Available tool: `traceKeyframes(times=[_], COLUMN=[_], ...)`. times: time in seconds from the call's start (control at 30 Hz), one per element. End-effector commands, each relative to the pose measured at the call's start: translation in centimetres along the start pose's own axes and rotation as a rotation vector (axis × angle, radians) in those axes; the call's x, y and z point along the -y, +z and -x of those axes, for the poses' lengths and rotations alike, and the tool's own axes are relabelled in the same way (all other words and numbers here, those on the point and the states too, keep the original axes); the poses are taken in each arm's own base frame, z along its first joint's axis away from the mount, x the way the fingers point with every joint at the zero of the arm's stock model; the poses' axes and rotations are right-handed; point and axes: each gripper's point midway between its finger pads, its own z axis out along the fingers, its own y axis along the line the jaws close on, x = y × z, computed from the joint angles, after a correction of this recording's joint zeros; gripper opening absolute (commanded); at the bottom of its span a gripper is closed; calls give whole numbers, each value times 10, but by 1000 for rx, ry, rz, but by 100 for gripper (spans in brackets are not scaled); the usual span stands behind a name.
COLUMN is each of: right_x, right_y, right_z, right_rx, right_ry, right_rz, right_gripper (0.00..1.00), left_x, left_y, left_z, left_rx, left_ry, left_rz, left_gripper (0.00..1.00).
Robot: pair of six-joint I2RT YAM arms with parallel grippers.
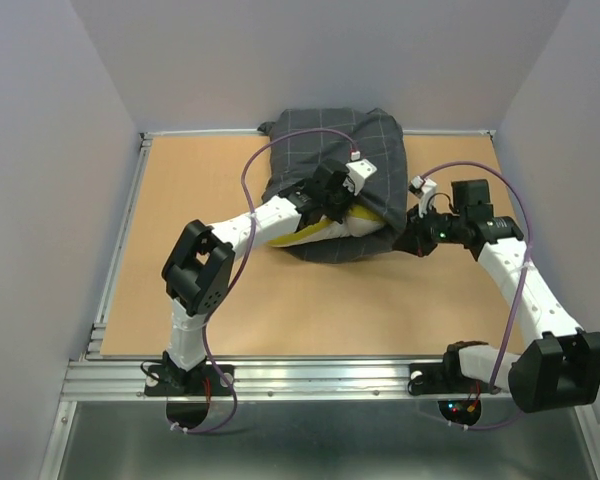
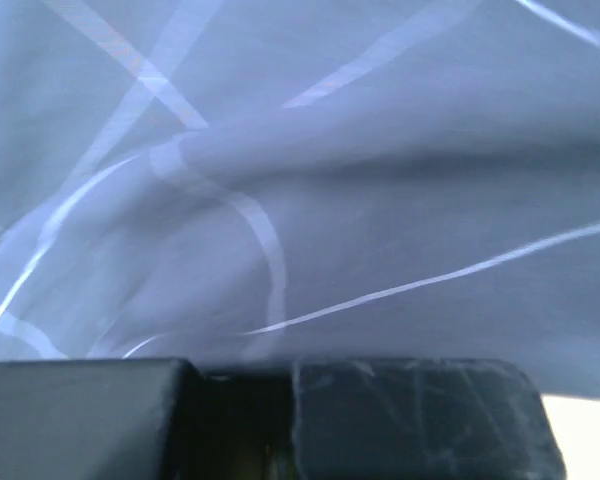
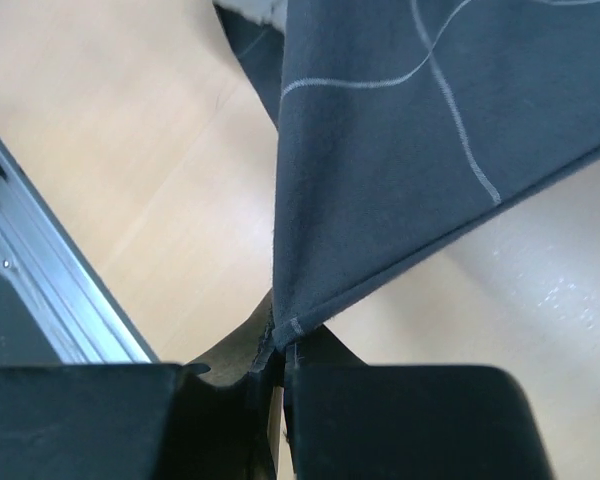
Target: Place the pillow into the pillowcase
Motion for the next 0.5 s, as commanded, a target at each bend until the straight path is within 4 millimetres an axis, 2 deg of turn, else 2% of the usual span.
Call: traceKeyframes(times=[0.0, 0.07, 0.1, 0.13, 0.17, 0.2, 0.23, 0.27, 0.3, 0.33, 0.4, 0.43, 0.47], right_x=[-21, -14, -14, -10, -8, -6, -3, 1, 2, 3, 12, 17, 21], right_y=[-12, -10, -9, -5, -6, -6, -6, -10, -11, -11, -8, -6, -2], right_z=[-5, 3, 7, 8, 16, 21, 25, 36, 40, 44, 43, 37, 32], right_rx=[-54, -41, -40, -48, -37, -33, -28, -7, -1, 9, -1, -16, -34], right_ry=[73, 105, 116, 132, 124, 131, 137, 144, 146, 141, 156, 168, 180], right_rz=[81, 102, 111, 120, 114, 108, 102, 95, 91, 87, 55, 41, 26], right_gripper=[0, 1, 1, 1, 1, 1, 1, 1, 1, 0, 1, 1, 0], left_x=[-75, -69, -49, -33, -17, 7, 17, 27, 29, 30, 31, 22, 15], left_y=[-10, -8, -4, -8, -15, -25, -32, -63, -77, -104, -131, -136, -159], left_z=[44, 48, 52, 60, 64, 65, 51, 59, 54, 52, 36, 11, 15], left_rx=[218, 247, 255, 271, 278, 280, 260, 294, 289, 308, 289, 236, 268], left_ry=[-164, -176, -161, -131, -95, 12, 65, 154, 185, 221, 299, 324, 344], left_rz=[316, 282, 161, 63, -23, -132, -171, -235, -255, -272, -317, -300, -264], left_gripper=[0, 1, 24, 37, 48, 58, 60, 64, 64, 64, 68, 75, 75])
